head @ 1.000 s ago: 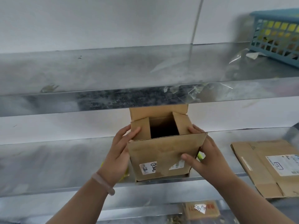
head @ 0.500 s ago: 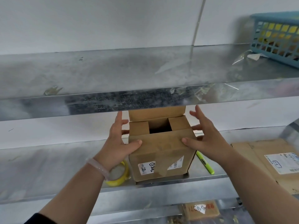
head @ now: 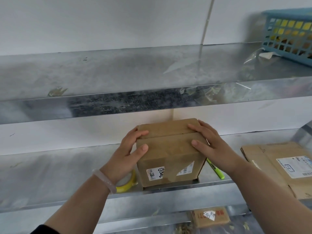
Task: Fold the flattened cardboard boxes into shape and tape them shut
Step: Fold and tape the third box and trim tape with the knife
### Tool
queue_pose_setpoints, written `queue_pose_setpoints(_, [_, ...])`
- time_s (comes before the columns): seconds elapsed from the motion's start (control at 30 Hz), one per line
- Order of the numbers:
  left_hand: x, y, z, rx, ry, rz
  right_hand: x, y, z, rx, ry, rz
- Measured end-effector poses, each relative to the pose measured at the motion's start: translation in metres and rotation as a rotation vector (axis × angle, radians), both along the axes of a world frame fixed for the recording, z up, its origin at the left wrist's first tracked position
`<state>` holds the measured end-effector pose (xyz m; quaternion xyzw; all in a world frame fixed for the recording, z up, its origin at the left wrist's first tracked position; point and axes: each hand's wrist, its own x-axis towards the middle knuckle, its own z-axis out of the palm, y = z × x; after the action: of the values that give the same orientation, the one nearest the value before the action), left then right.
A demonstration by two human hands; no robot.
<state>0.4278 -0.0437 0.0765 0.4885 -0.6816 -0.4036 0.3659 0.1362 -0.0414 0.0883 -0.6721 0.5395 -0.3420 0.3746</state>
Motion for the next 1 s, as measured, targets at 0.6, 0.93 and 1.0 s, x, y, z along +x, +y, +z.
queue_pose_setpoints(0.6, [-0.079, -0.007, -0.004, 0.103, 0.151, 0.106, -0.042, -0.004, 0.014, -0.041, 0.159, -0.139])
queue_pose_setpoints(0.93, [-0.096, -0.002, -0.013, 0.097, 0.206, 0.256, -0.055, -0.013, 0.005, -0.009, 0.213, -0.045])
queue_pose_setpoints(1.0, [-0.087, 0.001, -0.017, 0.108, 0.172, 0.258, -0.049, -0.012, -0.004, 0.023, 0.188, -0.003])
